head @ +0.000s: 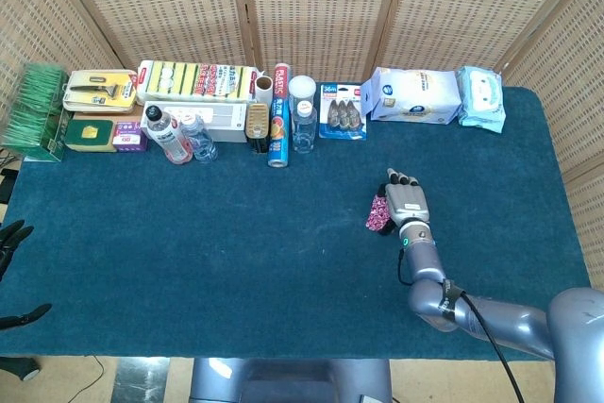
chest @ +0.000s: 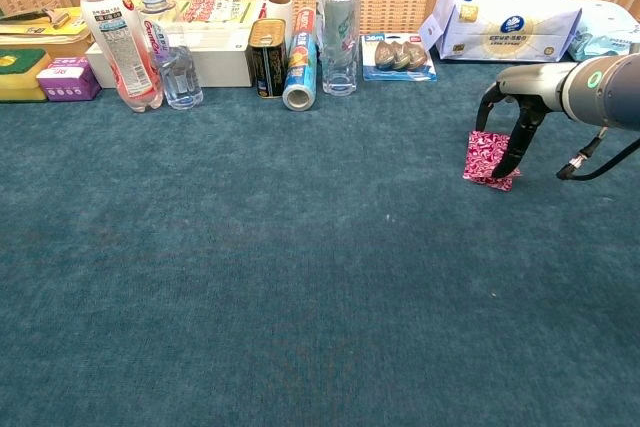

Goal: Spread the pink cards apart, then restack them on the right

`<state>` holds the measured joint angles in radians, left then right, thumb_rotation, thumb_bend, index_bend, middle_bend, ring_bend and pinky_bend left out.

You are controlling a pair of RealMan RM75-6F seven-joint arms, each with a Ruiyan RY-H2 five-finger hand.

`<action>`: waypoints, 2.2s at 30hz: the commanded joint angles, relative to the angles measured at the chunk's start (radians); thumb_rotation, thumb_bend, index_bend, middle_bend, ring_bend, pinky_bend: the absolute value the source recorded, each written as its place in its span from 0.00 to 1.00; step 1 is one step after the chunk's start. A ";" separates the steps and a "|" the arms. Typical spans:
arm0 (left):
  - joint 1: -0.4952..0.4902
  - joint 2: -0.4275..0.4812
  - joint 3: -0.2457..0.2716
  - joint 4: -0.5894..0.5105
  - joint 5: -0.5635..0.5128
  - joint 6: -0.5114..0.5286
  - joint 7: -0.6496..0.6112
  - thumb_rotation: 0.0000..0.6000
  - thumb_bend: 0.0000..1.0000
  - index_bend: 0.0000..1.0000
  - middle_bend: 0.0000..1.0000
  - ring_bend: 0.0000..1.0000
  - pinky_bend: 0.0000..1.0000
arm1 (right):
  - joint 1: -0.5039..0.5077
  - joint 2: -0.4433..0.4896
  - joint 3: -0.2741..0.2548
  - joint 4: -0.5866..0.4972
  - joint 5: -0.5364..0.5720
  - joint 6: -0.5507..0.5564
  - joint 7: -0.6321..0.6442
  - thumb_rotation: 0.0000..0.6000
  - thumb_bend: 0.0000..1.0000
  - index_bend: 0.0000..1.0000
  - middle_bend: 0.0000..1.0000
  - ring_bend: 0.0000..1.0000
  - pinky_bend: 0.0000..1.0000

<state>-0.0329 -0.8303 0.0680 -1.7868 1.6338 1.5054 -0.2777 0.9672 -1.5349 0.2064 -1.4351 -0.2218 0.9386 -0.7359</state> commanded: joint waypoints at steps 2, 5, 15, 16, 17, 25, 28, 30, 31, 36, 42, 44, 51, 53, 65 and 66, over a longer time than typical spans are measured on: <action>0.000 0.000 0.000 0.001 0.001 0.000 0.000 1.00 0.06 0.00 0.00 0.00 0.01 | 0.002 -0.003 0.002 0.013 0.012 -0.004 0.004 1.00 0.19 0.27 0.00 0.00 0.04; 0.000 0.000 0.000 0.001 0.000 0.001 -0.002 1.00 0.06 0.00 0.00 0.00 0.01 | 0.005 -0.006 -0.002 0.021 0.016 -0.005 0.000 1.00 0.19 0.27 0.00 0.00 0.04; 0.001 0.000 -0.001 0.001 0.000 0.001 -0.002 1.00 0.06 0.00 0.00 0.00 0.01 | 0.011 -0.005 -0.002 0.013 0.024 -0.001 -0.002 1.00 0.19 0.27 0.00 0.00 0.04; 0.001 0.000 0.000 0.001 0.001 0.002 -0.001 1.00 0.06 0.00 0.00 0.00 0.01 | 0.012 -0.006 -0.002 0.012 0.026 0.001 -0.003 1.00 0.19 0.27 0.00 0.00 0.04; 0.001 0.000 0.000 0.001 0.002 0.002 -0.001 1.00 0.06 0.00 0.00 0.00 0.01 | 0.013 -0.007 -0.002 0.012 0.028 0.002 -0.004 1.00 0.19 0.26 0.00 0.00 0.04; 0.004 0.002 -0.002 0.008 0.000 0.009 -0.017 1.00 0.06 0.00 0.00 0.00 0.01 | 0.013 -0.017 -0.005 0.023 0.032 0.013 -0.005 1.00 0.19 0.17 0.00 0.00 0.04; 0.003 0.003 -0.001 0.009 0.002 0.007 -0.020 1.00 0.06 0.00 0.00 0.00 0.01 | 0.011 -0.018 -0.005 0.021 0.029 0.015 -0.003 1.00 0.19 0.17 0.00 0.00 0.04; 0.003 0.003 -0.001 0.009 0.004 0.008 -0.020 1.00 0.06 0.00 0.00 0.00 0.01 | 0.011 -0.019 -0.004 0.018 0.025 0.017 -0.002 1.00 0.19 0.17 0.00 0.00 0.04; 0.004 0.003 0.000 0.009 0.004 0.009 -0.021 1.00 0.06 0.00 0.00 0.00 0.01 | 0.010 -0.017 -0.003 0.014 0.023 0.017 -0.001 1.00 0.19 0.17 0.00 0.00 0.04; 0.004 0.005 -0.002 0.010 0.002 0.010 -0.029 1.00 0.06 0.00 0.00 0.00 0.01 | -0.001 0.023 0.005 -0.054 -0.022 0.034 0.019 1.00 0.19 0.17 0.00 0.00 0.04; 0.005 0.007 0.000 0.017 0.010 0.014 -0.036 1.00 0.06 0.00 0.00 0.00 0.01 | -0.072 0.138 -0.014 -0.214 -0.176 0.074 0.099 1.00 0.18 0.18 0.00 0.00 0.04; 0.008 0.006 0.003 0.021 0.019 0.021 -0.034 1.00 0.06 0.00 0.00 0.00 0.01 | -0.127 0.192 -0.034 -0.276 -0.297 0.090 0.168 1.00 0.15 0.17 0.00 0.00 0.04; 0.030 -0.010 0.017 0.027 0.049 0.054 0.002 1.00 0.06 0.00 0.00 0.00 0.01 | -0.337 0.313 -0.147 -0.307 -0.793 0.217 0.443 1.00 0.06 0.15 0.02 0.02 0.04; 0.039 -0.014 0.024 0.029 0.058 0.063 0.005 1.00 0.06 0.00 0.00 0.00 0.01 | -0.390 0.336 -0.180 -0.281 -0.910 0.260 0.540 1.00 0.04 0.15 0.03 0.02 0.04; 0.076 -0.036 0.032 0.081 0.039 0.104 -0.028 1.00 0.06 0.00 0.00 0.00 0.01 | -0.654 0.376 -0.317 -0.011 -1.298 0.608 0.799 1.00 0.00 0.18 0.08 0.04 0.07; 0.079 -0.038 0.032 0.084 0.037 0.106 -0.023 1.00 0.06 0.00 0.00 0.00 0.01 | -0.671 0.375 -0.320 -0.001 -1.302 0.627 0.801 1.00 0.00 0.18 0.08 0.04 0.07</action>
<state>0.0428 -0.8647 0.1007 -1.7064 1.6741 1.6084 -0.3052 0.3644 -1.1701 -0.0783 -1.4973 -1.4700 1.4901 0.0322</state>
